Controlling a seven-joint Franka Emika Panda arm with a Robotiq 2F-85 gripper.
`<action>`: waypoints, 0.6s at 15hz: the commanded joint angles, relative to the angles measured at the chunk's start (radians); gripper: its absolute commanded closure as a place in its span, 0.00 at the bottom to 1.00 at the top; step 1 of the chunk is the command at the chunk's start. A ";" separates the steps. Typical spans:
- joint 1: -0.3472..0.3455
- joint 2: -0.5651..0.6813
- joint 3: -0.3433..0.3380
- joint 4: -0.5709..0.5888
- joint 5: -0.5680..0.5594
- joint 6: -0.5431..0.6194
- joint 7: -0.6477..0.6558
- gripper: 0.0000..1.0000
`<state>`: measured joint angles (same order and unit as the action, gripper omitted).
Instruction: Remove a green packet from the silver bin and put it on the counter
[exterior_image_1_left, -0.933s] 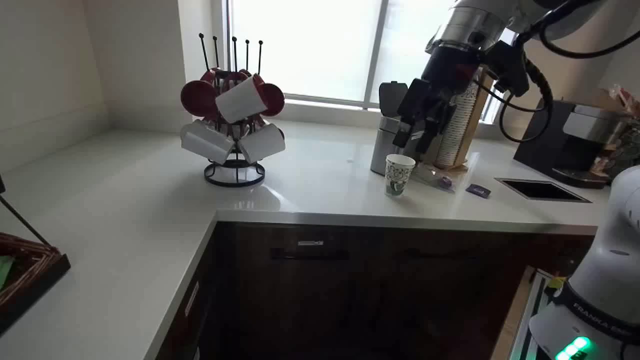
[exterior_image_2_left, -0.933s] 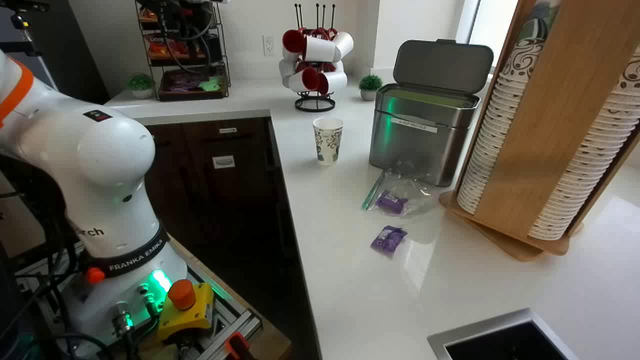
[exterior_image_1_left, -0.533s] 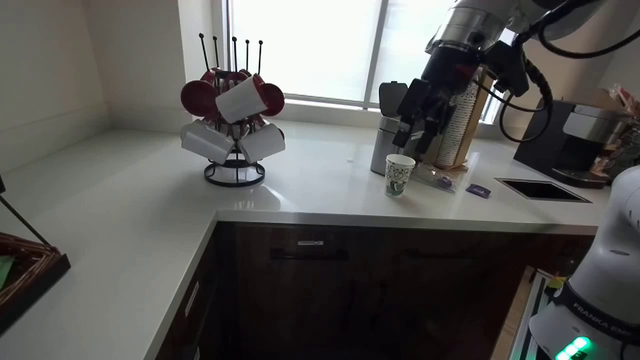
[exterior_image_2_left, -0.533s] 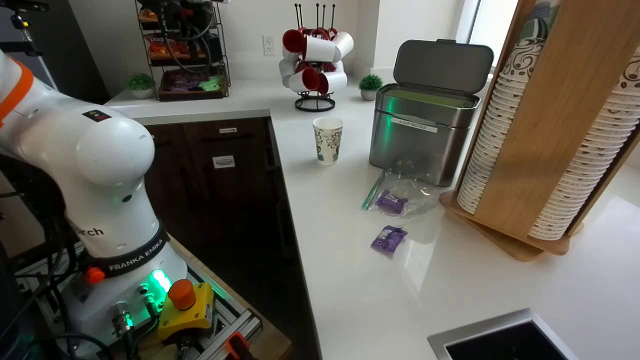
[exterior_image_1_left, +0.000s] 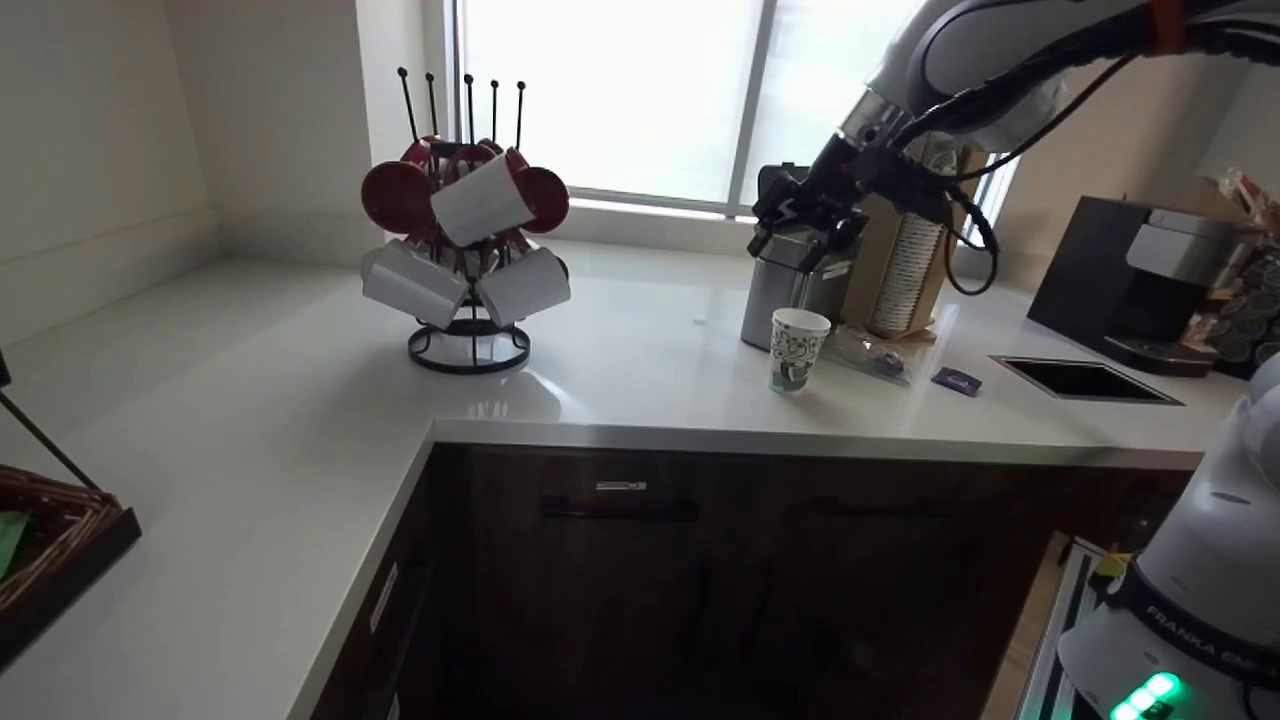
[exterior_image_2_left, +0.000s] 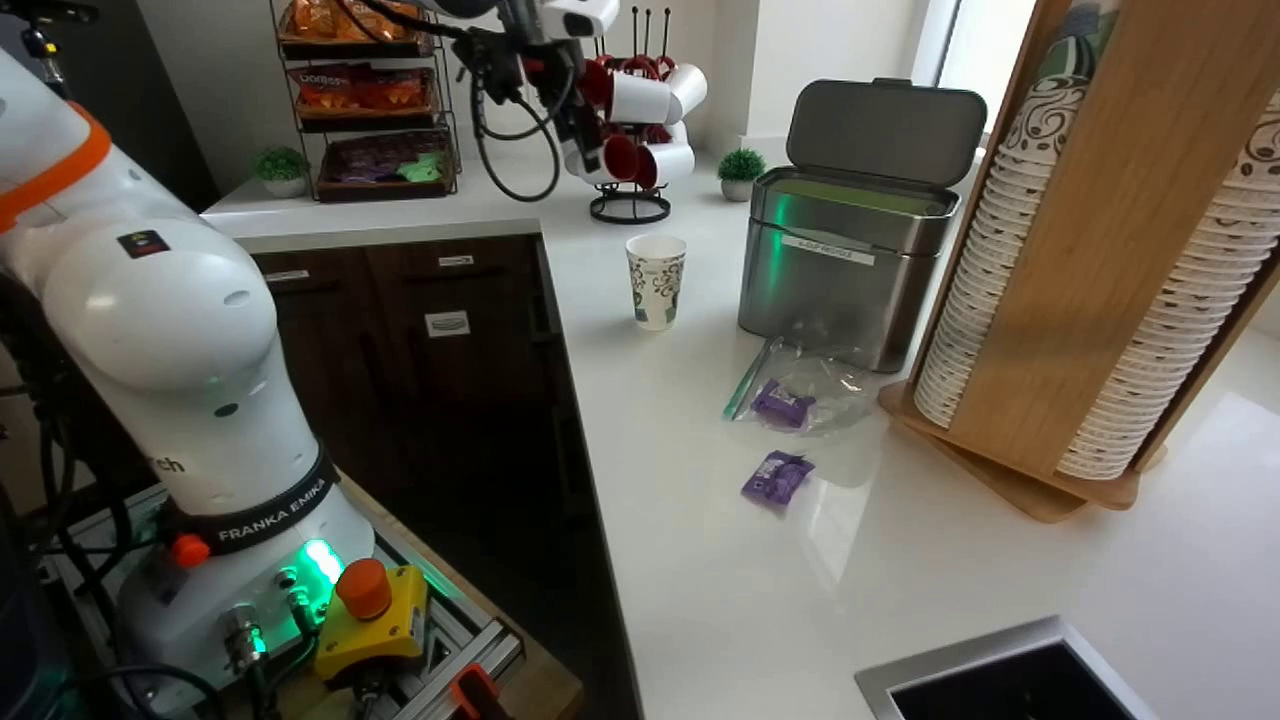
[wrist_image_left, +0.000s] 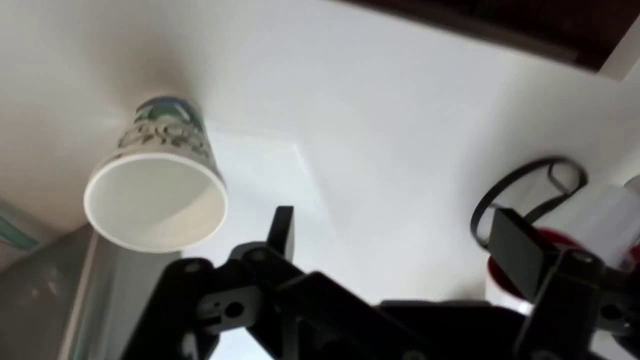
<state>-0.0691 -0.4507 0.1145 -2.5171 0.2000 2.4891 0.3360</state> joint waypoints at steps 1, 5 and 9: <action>-0.082 0.198 -0.002 0.096 -0.075 0.239 0.106 0.00; -0.200 0.373 0.035 0.220 -0.231 0.425 0.272 0.00; -0.156 0.327 0.001 0.171 -0.167 0.401 0.173 0.00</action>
<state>-0.2253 -0.1235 0.1159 -2.3460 0.0329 2.8904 0.5090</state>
